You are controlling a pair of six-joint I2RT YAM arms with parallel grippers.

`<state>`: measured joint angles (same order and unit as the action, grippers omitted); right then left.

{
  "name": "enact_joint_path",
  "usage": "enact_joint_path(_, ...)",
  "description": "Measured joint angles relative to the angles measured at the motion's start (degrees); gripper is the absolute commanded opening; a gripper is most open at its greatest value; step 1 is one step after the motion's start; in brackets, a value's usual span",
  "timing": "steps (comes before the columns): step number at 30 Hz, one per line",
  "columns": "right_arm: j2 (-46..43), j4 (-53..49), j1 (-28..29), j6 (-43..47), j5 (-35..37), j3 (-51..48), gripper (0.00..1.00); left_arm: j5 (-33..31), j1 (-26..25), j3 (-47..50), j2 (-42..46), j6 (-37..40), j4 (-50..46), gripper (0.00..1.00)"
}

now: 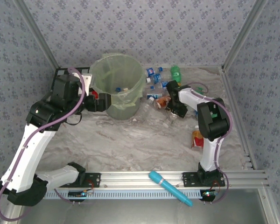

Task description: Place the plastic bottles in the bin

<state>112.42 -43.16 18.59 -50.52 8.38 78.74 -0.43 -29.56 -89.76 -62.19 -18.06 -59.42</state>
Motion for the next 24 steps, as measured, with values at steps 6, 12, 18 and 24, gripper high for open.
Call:
enact_joint_path(6,-0.3,-0.7,-1.1,1.4,-0.3,0.7,0.54,-1.5,0.0,0.7,-0.6,0.0,1.3,1.0)
enact_joint_path(12,-6.9,-2.1,-2.8,4.5,-1.9,0.7,0.54,-4.7,0.2,0.5,-4.0,0.0,5.1,1.0)
enact_joint_path(18,-18.5,-2.1,-4.5,6.4,-6.4,2.3,0.53,-5.3,1.7,-6.2,-11.3,0.0,5.7,1.0)
enact_joint_path(24,-23.2,-0.2,-4.3,7.5,-12.7,9.3,0.53,-3.1,4.9,-10.5,-14.8,0.0,7.0,1.0)
